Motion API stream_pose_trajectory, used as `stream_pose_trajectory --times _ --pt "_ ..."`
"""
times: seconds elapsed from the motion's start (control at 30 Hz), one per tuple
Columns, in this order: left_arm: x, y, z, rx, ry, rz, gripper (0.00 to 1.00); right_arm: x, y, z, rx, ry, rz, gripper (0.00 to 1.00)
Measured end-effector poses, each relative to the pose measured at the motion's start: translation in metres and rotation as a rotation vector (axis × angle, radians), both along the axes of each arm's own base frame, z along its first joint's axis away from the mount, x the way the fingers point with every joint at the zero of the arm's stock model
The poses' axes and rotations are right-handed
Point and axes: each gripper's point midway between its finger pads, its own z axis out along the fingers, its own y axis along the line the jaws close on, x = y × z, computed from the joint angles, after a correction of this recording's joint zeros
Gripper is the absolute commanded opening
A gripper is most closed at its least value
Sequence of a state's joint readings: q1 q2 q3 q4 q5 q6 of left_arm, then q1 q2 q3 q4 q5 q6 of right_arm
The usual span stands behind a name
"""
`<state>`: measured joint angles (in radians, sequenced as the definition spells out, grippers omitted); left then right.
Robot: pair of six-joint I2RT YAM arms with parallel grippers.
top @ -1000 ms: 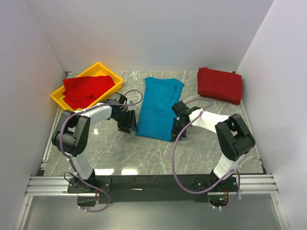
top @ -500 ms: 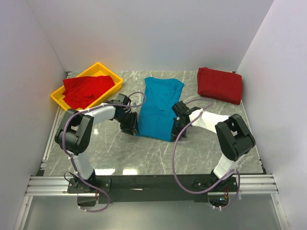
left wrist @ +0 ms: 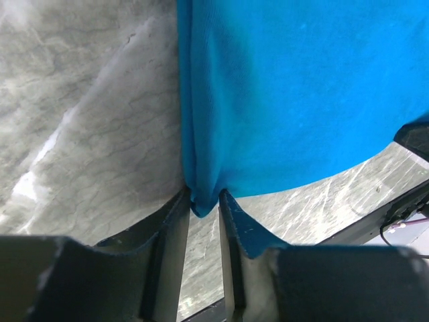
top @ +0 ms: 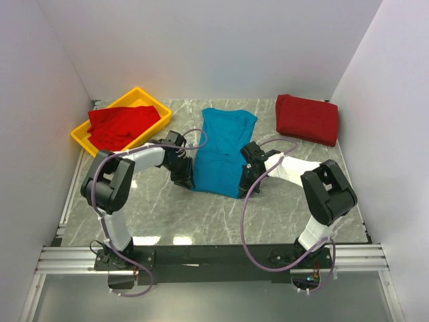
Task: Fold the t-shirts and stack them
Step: Fold the tshirt
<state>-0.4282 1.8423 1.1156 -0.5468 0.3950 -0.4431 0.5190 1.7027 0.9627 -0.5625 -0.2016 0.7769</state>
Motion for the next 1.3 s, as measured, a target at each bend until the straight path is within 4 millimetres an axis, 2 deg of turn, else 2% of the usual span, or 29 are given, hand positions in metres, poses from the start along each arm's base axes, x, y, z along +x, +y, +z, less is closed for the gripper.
stream_pose_trajectory --times 0.23,0.33,0.43,0.47,0.5,0.73,0.93,1.3 --pt "0.0 0.0 -0.002 0.02 0.003 0.001 0.22 0.0 0.0 0.0 0.0 0.0 0.0 0.07" --pt "-0.002 -0.001 -0.003 0.027 0.006 -0.004 0.14 0.0 0.0 0.0 0.001 0.0 0.0 0.06" --pt "-0.002 -0.003 -0.003 0.017 0.013 -0.009 0.01 0.0 0.0 0.0 0.001 0.0 0.0 0.04" --pt "-0.002 -0.004 -0.003 0.011 0.016 -0.011 0.0 0.0 0.0 0.0 0.001 0.0 0.0 0.03" --pt "-0.003 -0.004 -0.003 0.008 0.017 -0.013 0.0 0.0 0.0 0.0 0.001 0.0 0.001 0.0" --pt "-0.003 -0.005 -0.002 0.009 0.014 -0.022 0.0 0.0 -0.001 0.001 -0.004 -0.004 0.0 0.0" --pt "-0.005 -0.002 0.002 0.043 0.007 -0.022 0.0 0.0 -0.009 0.006 -0.04 -0.023 -0.004 0.0" --pt "-0.012 0.004 0.055 0.023 -0.086 -0.019 0.0 -0.007 -0.019 0.042 -0.047 -0.097 -0.004 0.0"
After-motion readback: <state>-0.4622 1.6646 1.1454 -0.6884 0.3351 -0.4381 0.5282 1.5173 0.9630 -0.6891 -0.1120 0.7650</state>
